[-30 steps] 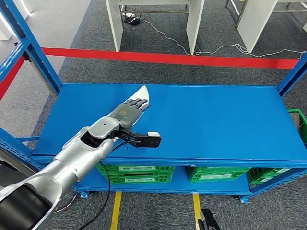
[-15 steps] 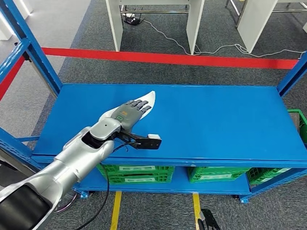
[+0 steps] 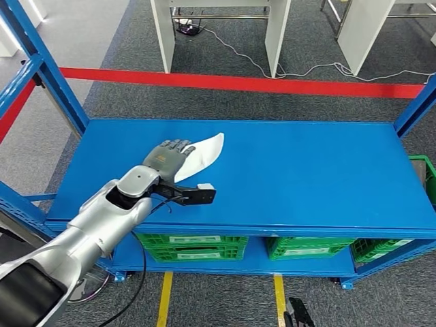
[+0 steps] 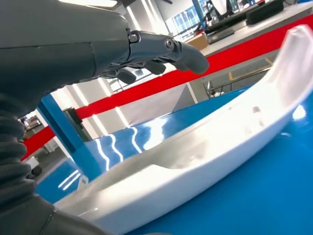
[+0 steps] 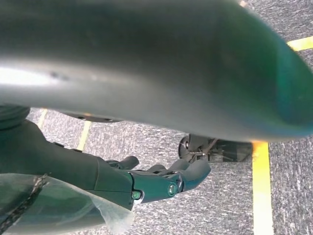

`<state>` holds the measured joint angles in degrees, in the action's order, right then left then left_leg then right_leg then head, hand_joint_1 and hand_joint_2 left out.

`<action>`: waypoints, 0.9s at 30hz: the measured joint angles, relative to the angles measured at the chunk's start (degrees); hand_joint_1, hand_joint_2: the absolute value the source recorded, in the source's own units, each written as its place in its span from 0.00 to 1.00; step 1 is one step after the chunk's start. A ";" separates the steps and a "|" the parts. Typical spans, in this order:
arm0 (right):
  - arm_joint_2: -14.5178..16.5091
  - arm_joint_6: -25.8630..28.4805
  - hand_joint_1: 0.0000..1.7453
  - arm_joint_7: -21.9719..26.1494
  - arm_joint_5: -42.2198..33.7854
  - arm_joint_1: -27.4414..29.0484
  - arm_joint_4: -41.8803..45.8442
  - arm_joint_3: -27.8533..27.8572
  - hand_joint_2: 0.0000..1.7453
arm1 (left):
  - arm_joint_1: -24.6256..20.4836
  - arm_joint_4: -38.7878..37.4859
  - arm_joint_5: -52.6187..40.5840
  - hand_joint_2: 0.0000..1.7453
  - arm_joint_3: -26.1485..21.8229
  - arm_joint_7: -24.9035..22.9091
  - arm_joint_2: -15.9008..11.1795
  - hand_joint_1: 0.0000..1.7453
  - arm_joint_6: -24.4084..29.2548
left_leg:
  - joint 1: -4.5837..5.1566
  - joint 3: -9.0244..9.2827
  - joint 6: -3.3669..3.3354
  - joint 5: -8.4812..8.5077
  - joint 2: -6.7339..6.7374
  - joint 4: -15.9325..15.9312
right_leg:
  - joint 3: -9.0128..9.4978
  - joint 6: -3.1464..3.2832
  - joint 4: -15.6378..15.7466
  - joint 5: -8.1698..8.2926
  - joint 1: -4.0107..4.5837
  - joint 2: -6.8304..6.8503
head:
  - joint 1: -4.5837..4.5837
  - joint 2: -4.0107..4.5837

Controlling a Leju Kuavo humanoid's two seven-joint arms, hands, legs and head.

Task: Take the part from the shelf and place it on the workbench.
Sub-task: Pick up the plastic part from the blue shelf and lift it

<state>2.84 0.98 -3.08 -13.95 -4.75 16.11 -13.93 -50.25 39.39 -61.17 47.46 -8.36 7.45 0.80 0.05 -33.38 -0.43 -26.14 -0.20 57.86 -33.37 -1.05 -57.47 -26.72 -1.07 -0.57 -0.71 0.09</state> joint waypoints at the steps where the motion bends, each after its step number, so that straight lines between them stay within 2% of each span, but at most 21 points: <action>1: 0.00 0.05 0.00 -0.31 -0.09 0.02 0.00 0.21 0.00 | 0.04 0.00 -0.69 0.00 -0.10 -0.51 -0.52 0.00 0.30 | 0.00 0.00 0.00 0.00 0.00 0.00 | 0.00 0.00 0.00 0.00 0.00 0.01 | -0.01 -0.01; 6: 0.00 0.55 0.00 -1.34 -0.27 0.26 0.00 0.83 0.00 | 0.29 0.00 -3.41 0.00 -0.11 -1.86 -2.81 0.00 1.02 | 0.00 -0.01 0.00 0.00 0.00 0.00 | 0.00 0.00 -0.01 0.00 0.00 -0.02 | -0.01 0.00; 13: 0.00 0.87 0.00 -1.04 -0.09 0.90 0.00 1.31 0.00 | 1.23 -0.15 -3.30 0.00 -1.07 0.44 -6.33 0.00 1.86 | 0.00 -0.01 0.00 0.00 0.00 0.00 | 0.00 0.00 -0.01 0.00 0.00 0.01 | 0.00 -0.02; 24: 0.00 0.97 0.00 0.29 1.14 1.28 0.00 1.79 0.00 | 1.99 -0.77 -2.87 0.00 -3.50 3.71 -7.63 0.00 2.08 | 0.00 -0.01 0.00 0.00 0.00 0.00 | 0.00 0.00 -0.01 0.00 -0.01 0.00 | -0.01 0.00; 27: 0.00 0.93 0.00 0.32 1.32 1.32 0.00 1.90 0.00 | 1.99 -0.90 -2.55 0.75 -3.93 4.24 -7.68 0.00 2.15 | 0.00 0.00 0.00 0.00 0.00 0.00 | 0.00 0.00 -0.01 0.00 0.00 0.00 | -0.01 0.00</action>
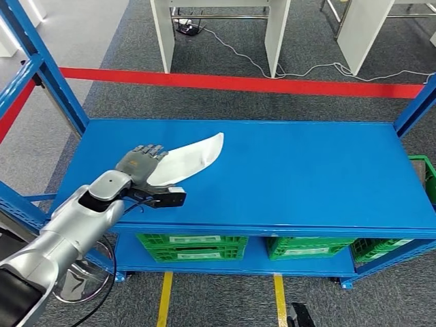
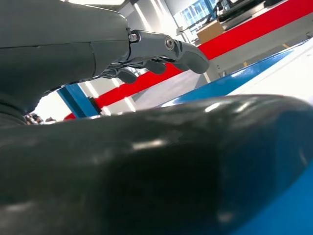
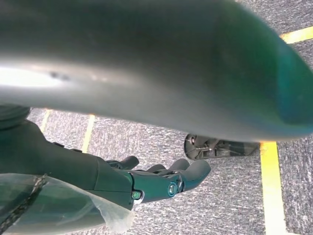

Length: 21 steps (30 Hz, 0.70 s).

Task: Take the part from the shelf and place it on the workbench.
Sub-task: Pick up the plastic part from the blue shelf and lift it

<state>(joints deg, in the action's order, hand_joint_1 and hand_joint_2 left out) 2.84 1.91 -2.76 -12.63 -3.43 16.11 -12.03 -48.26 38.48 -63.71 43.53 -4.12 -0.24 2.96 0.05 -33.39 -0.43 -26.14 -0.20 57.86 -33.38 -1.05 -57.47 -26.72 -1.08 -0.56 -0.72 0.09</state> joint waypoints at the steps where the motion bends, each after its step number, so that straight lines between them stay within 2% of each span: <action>1: 0.00 -0.04 0.00 -0.01 0.05 0.00 0.00 0.06 0.00 | -0.01 -0.08 0.08 1.00 -0.14 0.16 -0.01 0.00 0.02 | 0.00 0.00 0.00 0.00 0.00 0.00 | 0.00 0.00 0.00 0.00 0.00 0.00 | 0.00 -0.01; 21: 0.00 -1.02 0.00 -0.42 0.66 0.34 0.00 0.44 0.00 | -0.63 -1.33 0.11 1.00 -0.54 2.12 0.48 0.00 0.99 | 0.00 0.01 0.00 0.00 0.00 0.00 | 0.00 0.00 0.00 0.00 0.00 -0.01 | 0.01 0.00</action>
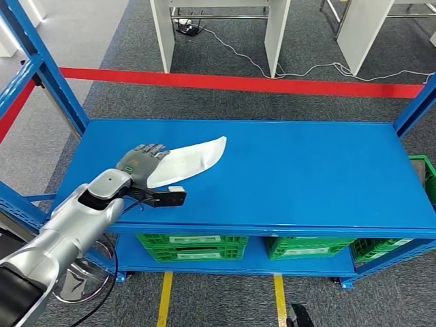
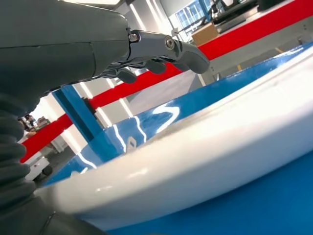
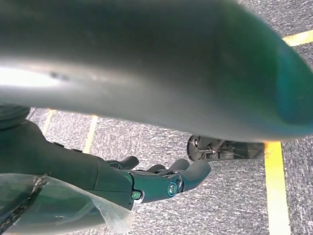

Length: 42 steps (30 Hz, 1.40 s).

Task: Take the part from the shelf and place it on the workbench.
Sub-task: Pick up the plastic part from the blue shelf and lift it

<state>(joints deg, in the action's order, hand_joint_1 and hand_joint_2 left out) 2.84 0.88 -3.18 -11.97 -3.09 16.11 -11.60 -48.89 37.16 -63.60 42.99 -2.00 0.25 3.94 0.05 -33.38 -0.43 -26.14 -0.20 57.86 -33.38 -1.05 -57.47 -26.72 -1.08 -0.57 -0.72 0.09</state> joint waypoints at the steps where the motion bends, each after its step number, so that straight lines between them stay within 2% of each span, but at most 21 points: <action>1: 0.00 -0.04 0.00 -0.02 0.01 0.00 0.01 0.03 0.00 | -0.04 0.00 0.00 1.00 0.00 0.01 0.05 0.00 0.15 | 0.00 0.00 0.00 0.00 0.00 0.00 | 0.00 0.00 0.00 0.00 0.00 0.00 | 0.00 0.00; 10: 0.00 -0.16 0.00 -0.36 0.34 0.16 0.02 0.12 0.00 | 0.35 0.00 -0.42 1.00 -0.08 -0.27 0.24 0.00 5.79 | 0.00 0.00 0.00 0.00 0.00 0.00 | 0.00 0.00 0.00 0.00 0.00 0.00 | 0.00 0.00; 24: 0.00 -0.16 0.00 -0.36 0.46 0.21 0.02 0.12 0.00 | 0.69 0.00 -0.56 1.00 -0.11 -0.23 0.22 0.00 6.56 | 0.00 0.00 0.00 0.00 0.00 0.00 | 0.01 0.00 0.00 0.00 0.00 0.01 | -0.01 0.00; 31: 0.00 -0.25 0.00 -0.34 1.01 0.15 0.05 0.12 0.00 | 1.12 0.13 -0.90 1.00 -0.61 1.06 0.24 0.00 11.84 | 0.00 0.00 0.00 0.00 0.00 0.00 | 0.00 0.00 0.00 0.00 0.00 0.01 | 0.01 0.00; 42: 0.00 -0.73 0.00 -0.03 1.48 0.17 0.33 0.12 0.00 | 2.37 0.57 2.22 1.00 -2.63 2.88 0.75 0.00 9.94 | 0.00 0.00 0.00 0.00 0.00 0.00 | 0.00 0.00 0.00 0.00 0.00 0.01 | 0.00 0.00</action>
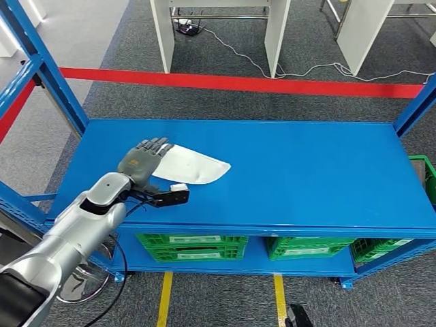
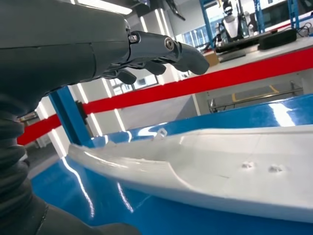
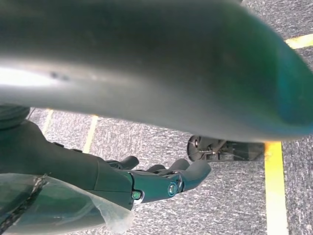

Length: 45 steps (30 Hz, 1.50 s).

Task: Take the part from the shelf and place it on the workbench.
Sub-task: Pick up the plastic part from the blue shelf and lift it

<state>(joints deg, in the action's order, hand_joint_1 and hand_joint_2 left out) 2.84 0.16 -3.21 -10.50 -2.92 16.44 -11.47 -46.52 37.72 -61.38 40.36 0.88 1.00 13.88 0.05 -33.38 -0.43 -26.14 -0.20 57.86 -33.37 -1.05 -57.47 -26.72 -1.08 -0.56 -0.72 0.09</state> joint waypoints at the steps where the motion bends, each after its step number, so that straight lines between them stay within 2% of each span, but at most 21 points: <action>1: 0.00 -0.01 0.00 0.02 0.05 -0.01 0.01 0.00 0.00 | 0.05 0.04 0.09 1.00 -0.11 0.12 0.05 0.00 -0.30 | 0.00 0.00 0.00 0.00 0.00 0.00 | 0.00 0.00 0.00 0.00 0.00 0.00 | 0.00 0.00; 9: 0.00 -0.08 0.00 -0.05 0.67 -0.01 0.09 0.00 0.00 | 0.17 0.11 2.99 1.00 -0.36 2.16 0.01 0.00 -6.18 | 0.00 0.00 0.00 0.00 0.00 0.00 | 0.00 0.00 0.00 0.00 0.00 0.00 | 0.00 -0.01; 35: 0.00 -0.06 0.00 -0.05 0.86 -0.01 0.24 0.00 0.00 | 0.35 -0.36 5.34 1.00 -1.11 3.07 -0.33 0.00 -7.61 | 0.00 0.00 0.00 0.00 0.00 0.00 | 0.00 0.00 0.00 0.00 0.00 0.00 | -0.01 0.00; 39: 0.00 -0.06 0.00 -0.08 0.97 -0.01 0.24 0.00 0.00 | 0.34 -0.76 5.83 1.00 -1.37 3.25 -0.35 1.00 -8.47 | 0.00 0.00 0.00 0.00 0.00 0.00 | 0.00 0.00 0.00 0.00 0.00 0.00 | -0.01 -0.01; 45: 0.00 -0.07 0.00 0.10 1.57 0.08 0.24 0.00 0.00 | 0.24 -1.91 6.11 1.00 -1.39 4.15 -0.69 1.00 -10.36 | 0.00 0.00 0.00 0.00 0.00 0.00 | 0.00 0.00 0.00 0.00 0.00 -0.01 | -0.01 0.00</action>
<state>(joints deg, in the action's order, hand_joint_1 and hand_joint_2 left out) 2.84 0.09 -3.11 -8.93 -2.84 16.68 -11.47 -46.28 35.81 -55.27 38.97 5.04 0.31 3.52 0.05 -33.38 -0.43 -26.14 -0.20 57.86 -33.37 -1.05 -57.47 -26.72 -1.08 -0.57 -0.72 0.09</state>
